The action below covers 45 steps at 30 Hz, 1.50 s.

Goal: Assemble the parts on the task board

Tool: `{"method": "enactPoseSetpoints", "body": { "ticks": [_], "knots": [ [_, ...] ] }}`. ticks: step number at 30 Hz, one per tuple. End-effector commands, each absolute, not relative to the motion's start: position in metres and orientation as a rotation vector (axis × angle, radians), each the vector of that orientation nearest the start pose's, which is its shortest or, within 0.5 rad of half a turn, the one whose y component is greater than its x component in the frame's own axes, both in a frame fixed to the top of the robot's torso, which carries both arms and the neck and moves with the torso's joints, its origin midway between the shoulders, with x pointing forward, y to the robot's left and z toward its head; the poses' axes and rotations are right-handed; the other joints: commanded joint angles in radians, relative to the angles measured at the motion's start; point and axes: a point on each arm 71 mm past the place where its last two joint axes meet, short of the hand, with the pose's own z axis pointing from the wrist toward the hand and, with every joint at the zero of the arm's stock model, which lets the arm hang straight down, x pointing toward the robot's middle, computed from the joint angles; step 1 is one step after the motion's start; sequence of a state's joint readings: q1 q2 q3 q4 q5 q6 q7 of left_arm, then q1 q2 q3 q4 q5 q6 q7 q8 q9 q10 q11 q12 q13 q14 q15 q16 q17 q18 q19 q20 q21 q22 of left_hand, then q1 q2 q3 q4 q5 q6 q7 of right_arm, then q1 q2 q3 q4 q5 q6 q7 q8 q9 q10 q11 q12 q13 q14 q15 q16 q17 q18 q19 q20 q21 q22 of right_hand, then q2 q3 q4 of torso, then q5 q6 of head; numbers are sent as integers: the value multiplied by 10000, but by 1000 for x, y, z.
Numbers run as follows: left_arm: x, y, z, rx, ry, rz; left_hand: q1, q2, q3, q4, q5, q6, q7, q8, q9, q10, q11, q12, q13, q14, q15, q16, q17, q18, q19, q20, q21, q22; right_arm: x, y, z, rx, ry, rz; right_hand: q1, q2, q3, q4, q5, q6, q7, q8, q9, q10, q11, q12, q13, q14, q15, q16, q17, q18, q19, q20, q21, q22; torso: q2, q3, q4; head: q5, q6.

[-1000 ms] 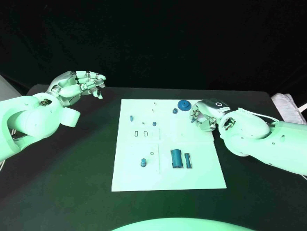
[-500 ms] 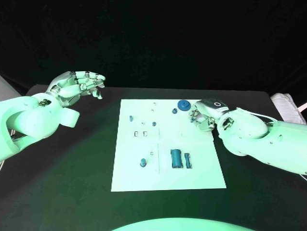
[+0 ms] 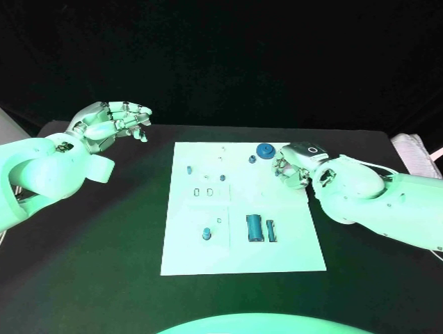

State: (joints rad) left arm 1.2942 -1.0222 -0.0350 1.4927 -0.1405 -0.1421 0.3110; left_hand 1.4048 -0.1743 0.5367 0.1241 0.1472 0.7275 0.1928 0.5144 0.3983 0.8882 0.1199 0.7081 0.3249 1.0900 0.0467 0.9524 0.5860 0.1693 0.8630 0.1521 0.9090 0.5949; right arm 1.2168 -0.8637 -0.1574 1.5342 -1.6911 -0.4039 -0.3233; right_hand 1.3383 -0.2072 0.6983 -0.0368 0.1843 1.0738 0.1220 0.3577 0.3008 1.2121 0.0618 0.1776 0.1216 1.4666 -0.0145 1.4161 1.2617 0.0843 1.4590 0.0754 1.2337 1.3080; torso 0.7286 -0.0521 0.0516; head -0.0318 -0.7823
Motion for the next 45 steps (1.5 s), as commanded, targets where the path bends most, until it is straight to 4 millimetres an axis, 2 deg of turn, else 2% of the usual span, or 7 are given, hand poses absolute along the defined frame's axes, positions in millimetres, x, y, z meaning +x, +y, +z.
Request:
{"method": "enactPoseSetpoints", "body": {
  "ticks": [1,6,10,16,21,29,45],
  "knots": [
    [498,297,-132,-9439,14615,-14730,-78,-7,-4,-34,-31,-39,127,-49,-8,-35,41,-20,-8,36,47,68,-9,135,67,-8,-63,-14,473,-216,-215,-2555,16557,3390,-64,115,60,-6,-1,47,12,34,28,150,-53,33,3,426,-90,30,-33,-191,131,-3,-38,1167,-1,7,0,0,-7],
    [498,297,-132,-9439,14627,-14735,-78,-7,-4,-34,-31,-39,127,-49,-8,-35,41,-20,-8,36,47,68,-9,135,67,-8,-63,-14,473,-216,-214,-2425,16432,3485,-317,-132,0,4,-120,-343,137,-222,0,-214,91,-286,-100,418,29,31,-41,-129,-15,68,-438,1025,-4,0,-7,-10,0],
    [498,296,-132,-9449,14655,-14731,-84,-9,-10,-38,-33,-48,132,-53,-17,-45,47,-21,-16,34,51,70,-11,135,69,-6,-67,-16,473,-217,-214,-2319,16326,3521,-523,-661,-26,-17,-219,-1219,259,-864,-184,-1195,346,-684,-336,74,243,-541,-1071,138,-570,258,-2012,385,-10,0,-5,-24,2],
    [498,297,-132,-9459,14666,-14719,-88,-9,-12,-39,-33,-55,135,-56,-21,-51,50,-22,-20,33,52,70,-12,135,70,-5,-68,-17,472,-217,-213,-2275,16206,3575,-326,-731,-458,-155,-390,-1667,85,-1246,-249,-2016,482,-545,-459,-331,358,-981,-1857,350,-1018,396,-3316,-171,-11,3,1,-26,4],
    [498,297,-132,-9463,14671,-14715,-90,-9,-13,-39,-34,-59,137,-58,-24,-55,52,-23,-23,33,54,71,-13,135,70,-4,-69,-18,469,-218,-211,-2219,16081,3670,-191,-682,-807,-173,-372,-1733,95,-1368,-250,-2402,528,-330,-471,-532,399,-1157,-2216,444,-1215,439,-3932,-443,-9,2,3,-42,1],
    [499,297,-132,-9467,14657,-14701,-93,-11,-16,-43,-34,-71,142,-64,-31,-65,56,-25,-29,31,57,72,-15,134,72,-3,-71,-19,460,-221,-205,-2055,15747,3940,-126,-657,-1044,-149,-346,-1737,100,-1439,-249,-2568,533,-114,-457,-561,407,-1158,-2267,451,-1211,453,-4005,-485,-13,9,-3,-44,16],
    [501,294,-136,-9426,14666,-14819,-95,-18,-24,-54,-36,-86,148,-70,-43,-78,62,-25,-38,27,62,73,-19,134,74,0,-76,-22,432,-204,-182,-1815,15002,6455,-195,-650,-895,149,-87,-1338,325,-1513,-186,-2258,375,924,-399,119,259,-385,-1081,183,-386,319,-2427,149,-104,43,-72,-72,389]
  ]
}}
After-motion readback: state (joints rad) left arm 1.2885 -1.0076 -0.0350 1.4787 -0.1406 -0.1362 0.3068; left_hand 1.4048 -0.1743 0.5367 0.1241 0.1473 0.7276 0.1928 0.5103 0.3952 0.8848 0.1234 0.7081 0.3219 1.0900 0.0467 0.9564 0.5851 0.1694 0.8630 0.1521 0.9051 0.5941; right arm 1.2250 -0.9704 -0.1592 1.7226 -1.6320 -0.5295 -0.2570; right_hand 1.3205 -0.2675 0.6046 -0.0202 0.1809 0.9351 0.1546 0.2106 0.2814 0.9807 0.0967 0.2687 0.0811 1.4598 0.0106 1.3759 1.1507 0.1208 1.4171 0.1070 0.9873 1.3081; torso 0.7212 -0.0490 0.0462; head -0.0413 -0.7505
